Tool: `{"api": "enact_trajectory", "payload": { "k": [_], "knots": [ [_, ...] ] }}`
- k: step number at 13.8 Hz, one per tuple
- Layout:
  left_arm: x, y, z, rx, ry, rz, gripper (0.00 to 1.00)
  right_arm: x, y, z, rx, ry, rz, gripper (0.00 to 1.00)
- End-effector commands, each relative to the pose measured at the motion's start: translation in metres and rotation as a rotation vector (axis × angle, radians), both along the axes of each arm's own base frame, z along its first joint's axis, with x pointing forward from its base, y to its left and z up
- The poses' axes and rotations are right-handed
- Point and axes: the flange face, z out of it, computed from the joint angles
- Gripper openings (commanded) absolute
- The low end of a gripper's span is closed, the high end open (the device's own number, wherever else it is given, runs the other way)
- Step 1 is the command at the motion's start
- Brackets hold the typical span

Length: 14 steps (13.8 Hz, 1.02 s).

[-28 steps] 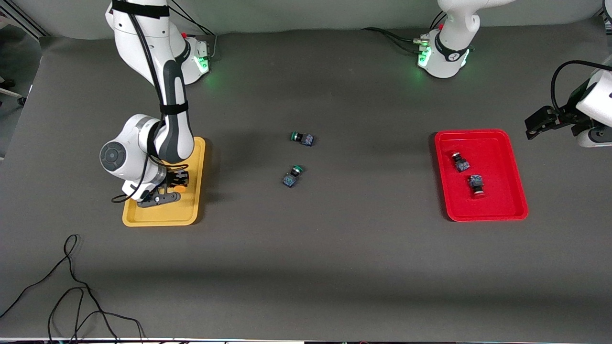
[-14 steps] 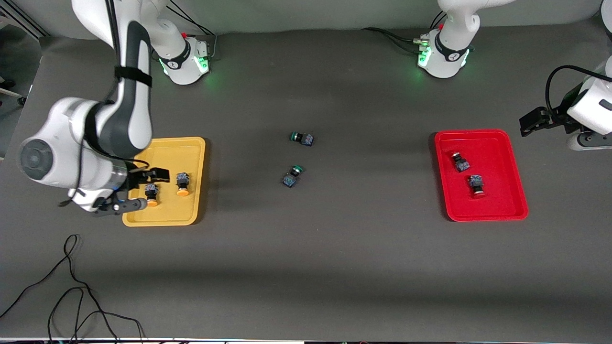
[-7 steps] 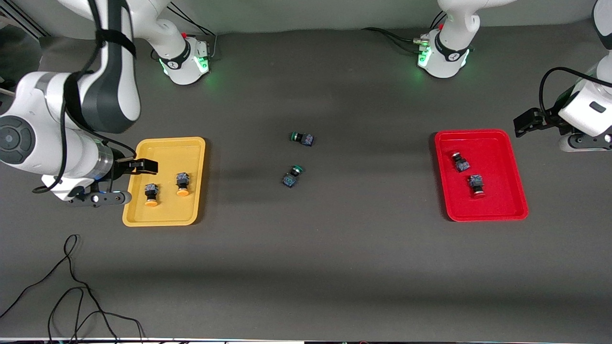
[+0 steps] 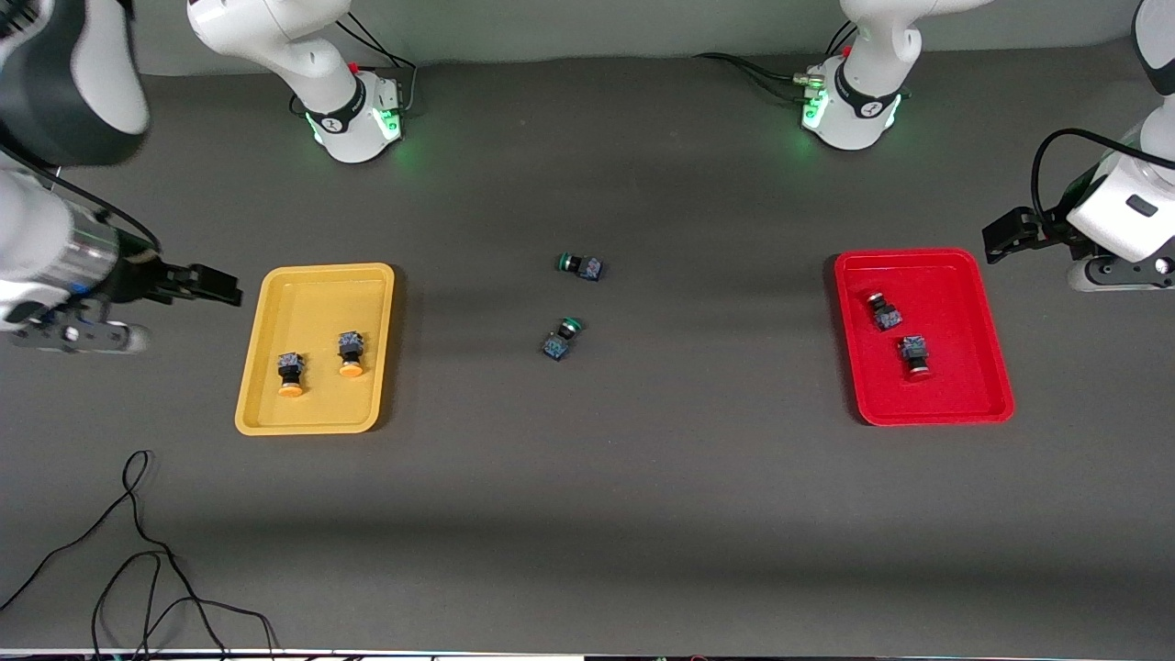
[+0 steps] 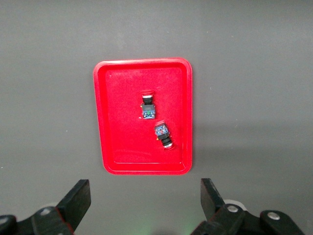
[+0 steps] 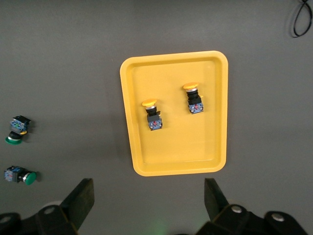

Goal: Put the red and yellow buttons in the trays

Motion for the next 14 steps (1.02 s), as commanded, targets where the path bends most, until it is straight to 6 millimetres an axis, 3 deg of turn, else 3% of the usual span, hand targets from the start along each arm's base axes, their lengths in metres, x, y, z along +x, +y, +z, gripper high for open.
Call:
{"api": "enact_trajectory", "payload": {
  "k": [1, 3, 7, 11, 14],
  "knots": [
    [-0.001, 0.0, 0.006, 0.007, 0.016, -0.009, 1.0, -0.022, -0.021, 0.021, -0.016, -0.033, -0.047, 1.0],
    [-0.001, 0.002, 0.006, 0.007, 0.016, -0.006, 1.0, -0.026, -0.037, 0.034, -0.011, -0.059, -0.065, 1.0],
    [-0.001, 0.002, 0.008, 0.005, 0.012, -0.007, 1.0, -0.017, -0.045, 0.058, -0.018, -0.109, -0.07, 1.0],
    [-0.008, 0.011, 0.017, 0.002, -0.005, 0.01, 1.0, -0.014, -0.062, 0.052, -0.021, -0.101, -0.034, 1.0],
    [-0.035, 0.009, 0.023, 0.007, -0.014, 0.014, 1.0, -0.015, -0.053, 0.053, -0.02, -0.1, -0.002, 1.0]
  ]
}}
